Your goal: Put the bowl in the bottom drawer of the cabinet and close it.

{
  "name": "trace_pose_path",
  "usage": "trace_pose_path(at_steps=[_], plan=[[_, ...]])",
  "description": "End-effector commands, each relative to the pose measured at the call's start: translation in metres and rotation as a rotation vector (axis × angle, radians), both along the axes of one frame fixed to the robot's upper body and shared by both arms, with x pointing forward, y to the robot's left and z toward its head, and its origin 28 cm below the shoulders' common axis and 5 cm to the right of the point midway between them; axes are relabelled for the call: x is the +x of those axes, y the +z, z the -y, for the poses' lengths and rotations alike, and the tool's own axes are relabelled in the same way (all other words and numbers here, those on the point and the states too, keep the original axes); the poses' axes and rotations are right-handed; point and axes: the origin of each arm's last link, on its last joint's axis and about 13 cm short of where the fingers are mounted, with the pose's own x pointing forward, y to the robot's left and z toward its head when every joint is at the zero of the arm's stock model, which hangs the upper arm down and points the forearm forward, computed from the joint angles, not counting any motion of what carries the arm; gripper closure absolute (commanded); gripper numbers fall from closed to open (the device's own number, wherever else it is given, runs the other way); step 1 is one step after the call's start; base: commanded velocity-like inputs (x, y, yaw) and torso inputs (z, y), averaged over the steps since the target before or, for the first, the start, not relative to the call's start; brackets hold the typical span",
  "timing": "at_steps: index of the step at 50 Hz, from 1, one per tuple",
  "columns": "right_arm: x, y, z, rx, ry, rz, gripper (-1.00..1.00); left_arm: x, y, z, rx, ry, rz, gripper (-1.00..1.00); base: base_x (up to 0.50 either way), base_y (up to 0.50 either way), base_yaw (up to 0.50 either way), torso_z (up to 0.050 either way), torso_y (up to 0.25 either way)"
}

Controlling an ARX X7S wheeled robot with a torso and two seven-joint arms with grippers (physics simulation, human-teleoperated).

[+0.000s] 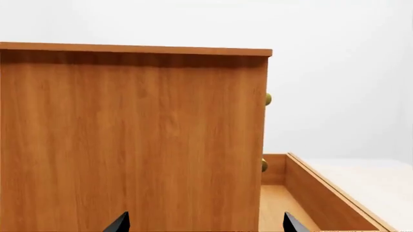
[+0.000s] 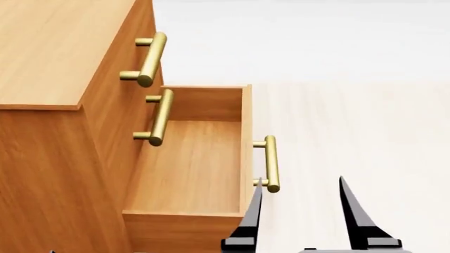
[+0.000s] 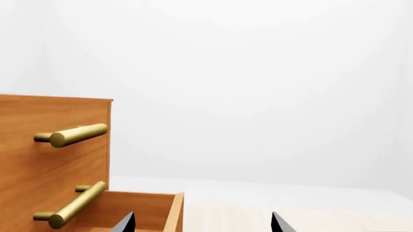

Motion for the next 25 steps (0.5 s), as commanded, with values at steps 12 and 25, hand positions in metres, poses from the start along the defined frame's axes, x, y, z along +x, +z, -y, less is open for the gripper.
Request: trace_pose_path(at_steps=[12,25], plan=[[-0.0014,0.0017,-0.0001,0.007,-0.003,0.008,-1.00,-0.0005,-0.0002,0.0007,-0.002,-0.010,0.004,-1.00,0.50,0.00,0.00,0.000,0.000],[-0.0007,0.0006,-0.0003,0.012,0.000,0.011,-1.00,-0.0017,0.0014,0.0012,-0.023,-0.020,-0.002,-1.00,0.06,0.00,0.00,0.023,0.000]])
